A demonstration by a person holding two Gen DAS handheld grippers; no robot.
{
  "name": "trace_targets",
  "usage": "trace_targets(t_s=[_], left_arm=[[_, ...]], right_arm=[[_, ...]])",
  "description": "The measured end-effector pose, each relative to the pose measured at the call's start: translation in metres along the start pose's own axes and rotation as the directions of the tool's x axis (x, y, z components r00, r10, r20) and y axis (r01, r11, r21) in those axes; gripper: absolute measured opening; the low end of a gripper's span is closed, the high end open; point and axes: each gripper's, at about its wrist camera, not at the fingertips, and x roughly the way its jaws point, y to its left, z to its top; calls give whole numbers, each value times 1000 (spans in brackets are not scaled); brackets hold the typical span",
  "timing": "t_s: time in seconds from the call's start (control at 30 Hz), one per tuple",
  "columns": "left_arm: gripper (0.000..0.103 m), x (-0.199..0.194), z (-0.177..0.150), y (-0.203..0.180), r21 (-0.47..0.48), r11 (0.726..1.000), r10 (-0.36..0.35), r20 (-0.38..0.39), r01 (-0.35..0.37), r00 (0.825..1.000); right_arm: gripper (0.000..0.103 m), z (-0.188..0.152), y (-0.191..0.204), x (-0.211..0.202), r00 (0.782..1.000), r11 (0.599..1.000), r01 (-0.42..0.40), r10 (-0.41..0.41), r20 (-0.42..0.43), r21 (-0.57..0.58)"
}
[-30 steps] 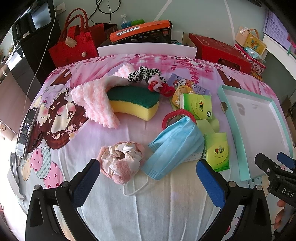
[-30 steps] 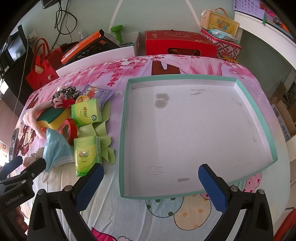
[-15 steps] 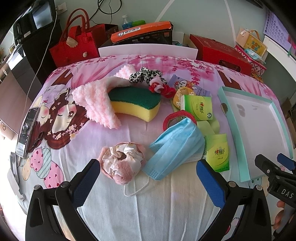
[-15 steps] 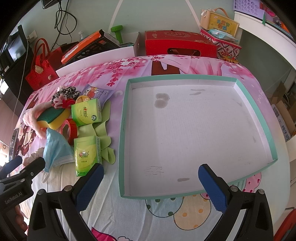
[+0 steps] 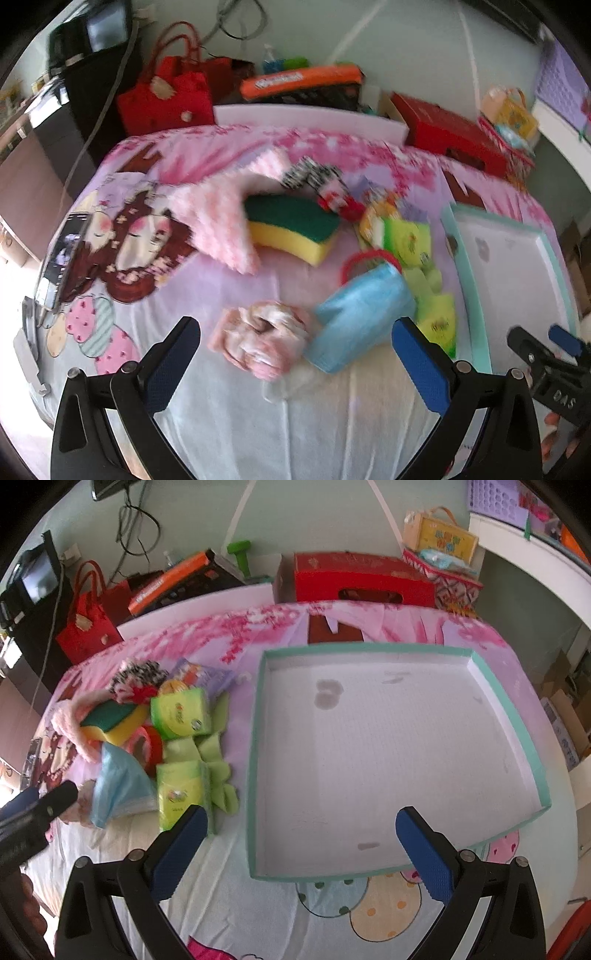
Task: Organize soft objects
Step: 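Grasp the green tissue pack with the right gripper while the left grasps the pink floral cloth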
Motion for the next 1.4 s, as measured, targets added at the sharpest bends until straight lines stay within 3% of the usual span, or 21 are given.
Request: trace_targets(t_s=[0.1, 0.23, 0.37, 0.47, 0.53, 0.67, 0.87, 0.93, 1.07, 1.13, 1.23, 1.3, 1.4], left_arm=[[103, -2, 3, 16, -49, 998, 40, 35, -38, 999], [103, 9, 3, 37, -103, 990, 99, 8, -98, 995], [103, 16, 1, 50, -150, 986, 69, -35, -73, 997], [103, 24, -1, 53, -154, 986, 50, -61, -59, 997], [103, 31, -4, 54, -140, 987, 70, -84, -81, 994], [103, 40, -6, 55, -138, 986, 79, -111, -94, 991], [103, 42, -6, 75, -237, 966, 80, -118, -106, 990], [103, 43, -7, 74, -227, 965, 104, -121, -130, 987], [103, 51, -8, 64, -190, 978, 63, -149, -91, 987], [101, 55, -9, 58, -163, 982, 63, -165, -90, 984], [87, 60, -10, 56, -160, 984, 43, -185, -74, 982], [76, 63, -12, 56, -173, 984, 16, -198, -51, 980], [70, 70, -15, 54, -193, 981, -41, -226, -4, 973]], right_arm=[[103, 2, 14, -2, 999, 999, -22, 23, 22, -36], [103, 7, 41, 2, 996, 992, -69, 74, 44, -104], [103, 9, 61, 12, 992, 981, -119, 123, 18, -151], [101, 6, 70, 26, 994, 980, -105, 104, -20, -167], [93, 5, 73, 31, 994, 978, -107, 102, -40, -177], [91, 2, 78, 38, 993, 975, -107, 96, -63, -196], [88, 0, 90, 45, 996, 965, -81, 66, -67, -249], [82, 0, 93, 46, 994, 961, -95, 79, -71, -258], [73, -2, 98, 51, 993, 955, -100, 79, -87, -279], [61, -3, 98, 52, 993, 957, -95, 73, -91, -275], [51, -3, 95, 53, 993, 961, -95, 73, -94, -260], [50, -2, 94, 53, 993, 963, -91, 69, -93, -254], [50, -2, 94, 53, 993, 963, -90, 68, -94, -255]])
